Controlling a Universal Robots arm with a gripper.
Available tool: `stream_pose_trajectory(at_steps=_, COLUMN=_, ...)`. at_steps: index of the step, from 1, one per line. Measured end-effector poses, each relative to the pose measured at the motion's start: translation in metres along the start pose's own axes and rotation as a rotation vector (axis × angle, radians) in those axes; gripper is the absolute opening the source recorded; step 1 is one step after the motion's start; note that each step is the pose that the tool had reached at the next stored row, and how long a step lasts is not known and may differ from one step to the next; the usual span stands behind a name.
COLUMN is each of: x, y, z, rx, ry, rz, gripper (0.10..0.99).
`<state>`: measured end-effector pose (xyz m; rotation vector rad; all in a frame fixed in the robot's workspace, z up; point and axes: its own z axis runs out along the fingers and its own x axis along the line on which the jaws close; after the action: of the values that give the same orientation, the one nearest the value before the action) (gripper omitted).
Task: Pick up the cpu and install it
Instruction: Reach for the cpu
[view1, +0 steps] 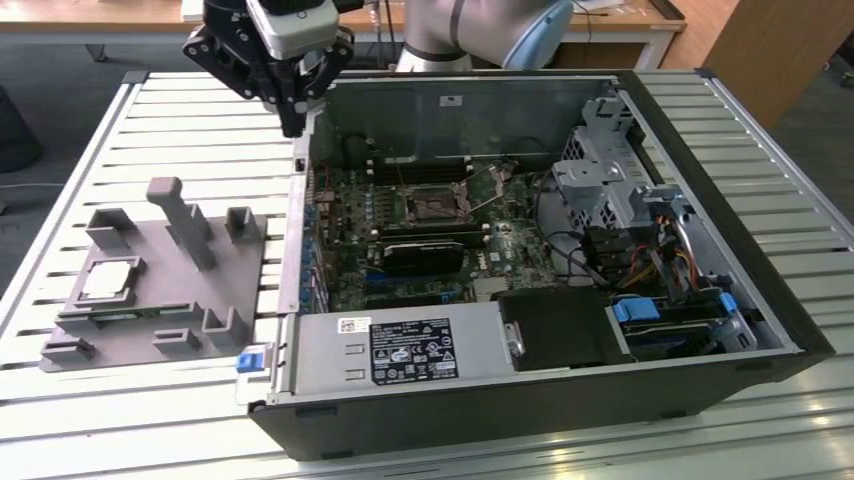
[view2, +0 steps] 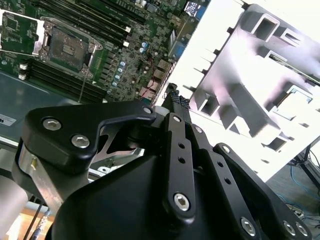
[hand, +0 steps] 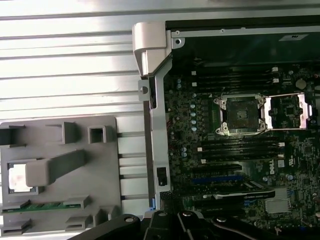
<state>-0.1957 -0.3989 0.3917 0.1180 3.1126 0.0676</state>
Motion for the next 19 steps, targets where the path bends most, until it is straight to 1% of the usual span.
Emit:
stream_pose_trajectory(at_steps=6, x=0.0058, y=-0.0004, z=0.0, rx=0.0, ry=0.0, rz=0.0, gripper=0.106)
stream_pose_trajectory(at_steps=19, x=0.0158, y=-0.0012, z=-0.0001, rx=0.0, ry=0.0, rz=0.0, gripper=0.106)
